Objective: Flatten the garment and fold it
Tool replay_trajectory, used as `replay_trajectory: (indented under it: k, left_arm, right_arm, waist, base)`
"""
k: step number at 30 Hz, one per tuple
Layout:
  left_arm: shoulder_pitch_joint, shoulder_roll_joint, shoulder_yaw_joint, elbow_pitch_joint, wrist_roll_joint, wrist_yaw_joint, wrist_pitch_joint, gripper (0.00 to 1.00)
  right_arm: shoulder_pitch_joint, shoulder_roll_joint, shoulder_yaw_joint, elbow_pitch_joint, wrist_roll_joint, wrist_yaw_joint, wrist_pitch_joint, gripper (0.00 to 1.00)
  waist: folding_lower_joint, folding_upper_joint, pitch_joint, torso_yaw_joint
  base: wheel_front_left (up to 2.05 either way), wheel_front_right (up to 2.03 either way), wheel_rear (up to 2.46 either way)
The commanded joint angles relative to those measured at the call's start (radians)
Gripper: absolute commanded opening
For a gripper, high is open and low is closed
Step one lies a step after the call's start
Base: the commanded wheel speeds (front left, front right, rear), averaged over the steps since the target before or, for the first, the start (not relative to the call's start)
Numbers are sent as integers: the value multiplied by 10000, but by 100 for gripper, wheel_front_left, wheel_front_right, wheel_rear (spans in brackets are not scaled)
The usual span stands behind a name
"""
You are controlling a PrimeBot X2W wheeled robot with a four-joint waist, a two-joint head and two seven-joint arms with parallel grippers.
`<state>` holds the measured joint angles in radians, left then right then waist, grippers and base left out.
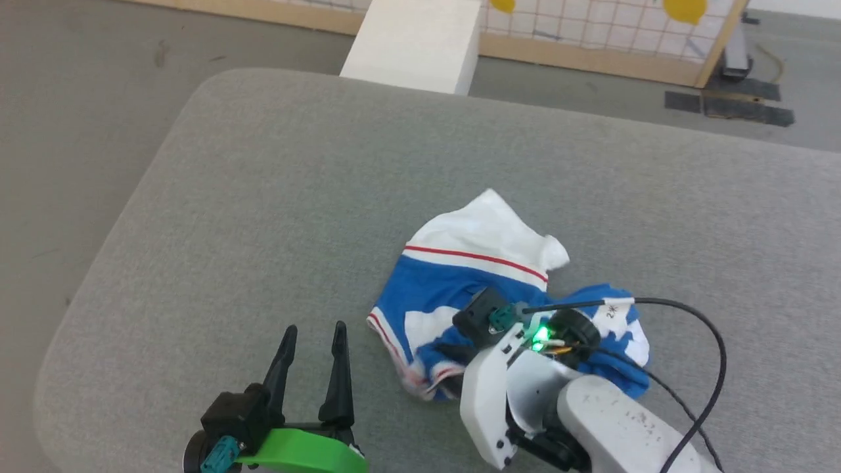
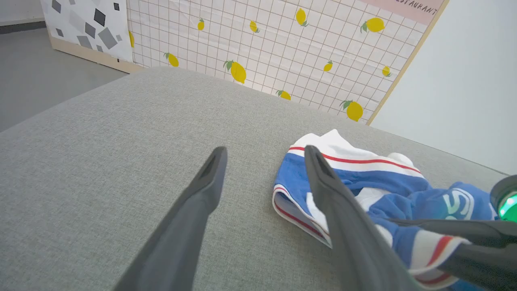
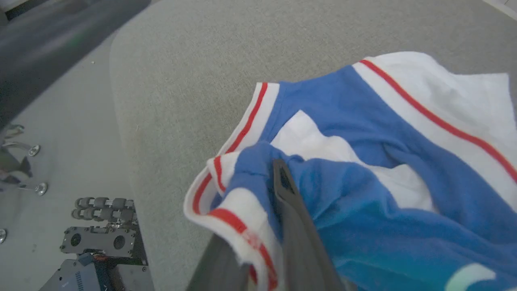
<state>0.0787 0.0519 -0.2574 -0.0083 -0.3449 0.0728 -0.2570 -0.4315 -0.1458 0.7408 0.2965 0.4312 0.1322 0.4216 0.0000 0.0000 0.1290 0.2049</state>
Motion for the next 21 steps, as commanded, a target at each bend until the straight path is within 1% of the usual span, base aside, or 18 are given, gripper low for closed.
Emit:
replay_trajectory:
  k: [1,4,6,8,12,13,14,16,18,21]
  left_arm:
    - [-161,-16,10,35,-54,72,-47,100]
    - [-144,-16,36,59,-75,122,-47,100]
    - [-132,-16,46,62,-68,138,-47,100]
    - [-131,-16,71,52,-40,138,-47,100]
    - [-136,-16,181,-50,88,110,-47,100]
    - [-119,-16,303,-282,250,42,-47,100]
    - [-111,-16,338,-376,295,5,-47,100]
    - [-77,-16,399,-532,373,-78,-47,100]
    - [-43,-16,463,-699,453,-169,-47,100]
    - [25,-16,533,-903,549,-252,-47,100]
  right_arm:
    - [-200,36,-8,135,273,-15,-141,100]
    - [-394,-68,-211,156,533,-15,-346,100]
    - [-452,-157,-549,-52,719,-15,-530,100]
    - [-395,-253,-1028,-407,895,-15,-655,100]
    - [76,-454,-2347,-1454,957,-15,-875,100]
    - [1083,-450,-4274,-2840,408,-15,-1256,100]
    - [1440,-355,-4908,-3217,89,-15,-1485,100]
    - [2179,-114,-5989,-3887,-675,-15,-1924,100]
    - [2967,285,-6968,-4457,-1333,-15,-2423,100]
    - [4115,707,-7974,-4919,-2069,-15,-3146,100]
  waist:
    - [0,0,163,147]
    - [0,0,123,42]
    - [0,0,74,-85]
    - [0,0,16,-241]
    - [0,0,-70,-595]
    - [0,0,-71,-883]
    - [0,0,-54,-949]
    - [0,0,-1,-1053]
    - [0,0,60,-1152]
    - [0,0,135,-1263]
  base:
    - [0,0,0]
    - [0,0,0]
    - [0,0,0]
    - [0,0,0]
    - [0,0,0]
    - [0,0,0]
    - [0,0,0]
    - [0,0,0]
    - [0,0,0]
    - [0,0,0]
